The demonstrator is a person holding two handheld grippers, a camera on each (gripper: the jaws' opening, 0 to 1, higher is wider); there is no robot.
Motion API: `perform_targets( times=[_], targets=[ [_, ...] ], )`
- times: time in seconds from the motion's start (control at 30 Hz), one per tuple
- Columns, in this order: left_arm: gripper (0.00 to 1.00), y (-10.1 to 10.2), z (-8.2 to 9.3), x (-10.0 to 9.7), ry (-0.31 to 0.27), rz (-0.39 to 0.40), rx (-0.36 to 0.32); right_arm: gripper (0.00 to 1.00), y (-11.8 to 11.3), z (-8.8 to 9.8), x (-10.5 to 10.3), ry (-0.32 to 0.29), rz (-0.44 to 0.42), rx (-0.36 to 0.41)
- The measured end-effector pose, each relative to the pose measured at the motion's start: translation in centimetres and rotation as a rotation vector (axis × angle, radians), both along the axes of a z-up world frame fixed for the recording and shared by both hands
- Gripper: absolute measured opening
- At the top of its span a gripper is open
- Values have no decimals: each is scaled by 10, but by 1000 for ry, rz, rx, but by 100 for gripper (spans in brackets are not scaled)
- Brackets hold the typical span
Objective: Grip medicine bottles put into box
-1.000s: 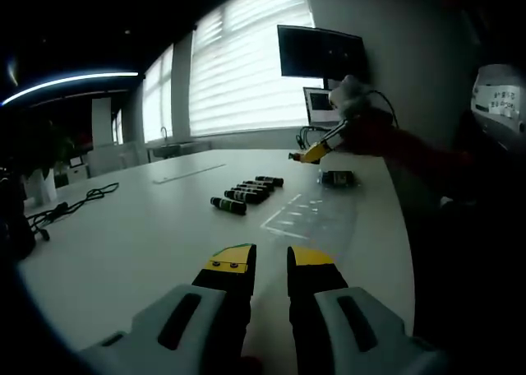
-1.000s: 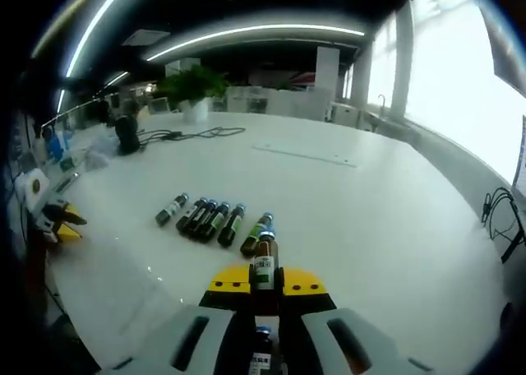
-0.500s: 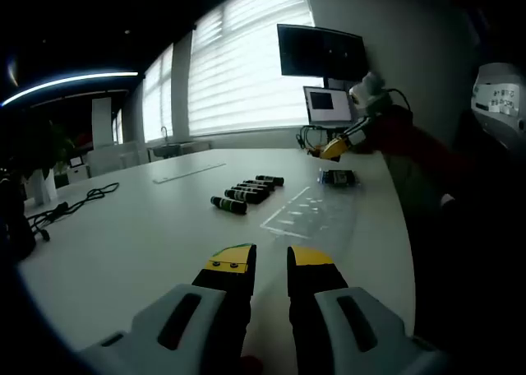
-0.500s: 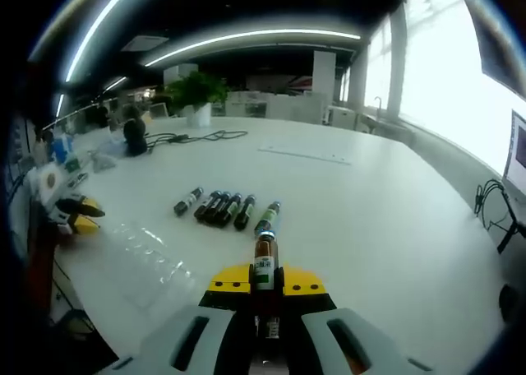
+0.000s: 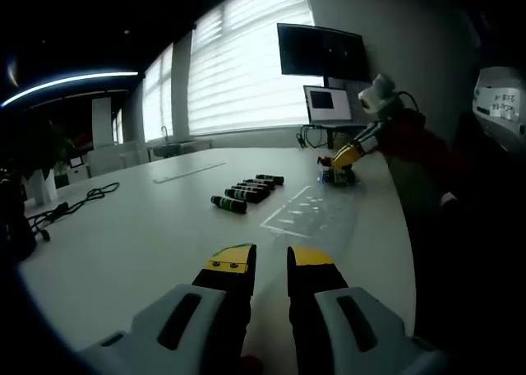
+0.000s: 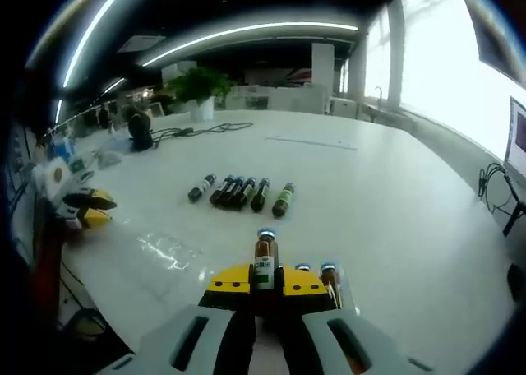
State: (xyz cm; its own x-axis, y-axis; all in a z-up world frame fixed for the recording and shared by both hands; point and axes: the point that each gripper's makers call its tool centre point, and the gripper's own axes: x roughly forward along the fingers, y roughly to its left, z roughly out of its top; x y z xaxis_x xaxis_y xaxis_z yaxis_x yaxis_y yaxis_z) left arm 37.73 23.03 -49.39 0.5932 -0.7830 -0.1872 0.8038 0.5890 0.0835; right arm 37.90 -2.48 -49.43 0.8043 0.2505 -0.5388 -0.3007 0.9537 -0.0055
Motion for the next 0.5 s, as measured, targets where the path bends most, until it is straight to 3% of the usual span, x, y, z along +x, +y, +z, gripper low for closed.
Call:
perform_targets(
  times=[0.5],
  targets=[
    [9, -1, 1, 0, 0, -1, -1, 6, 11, -9, -7, 33, -14, -44]
  ],
)
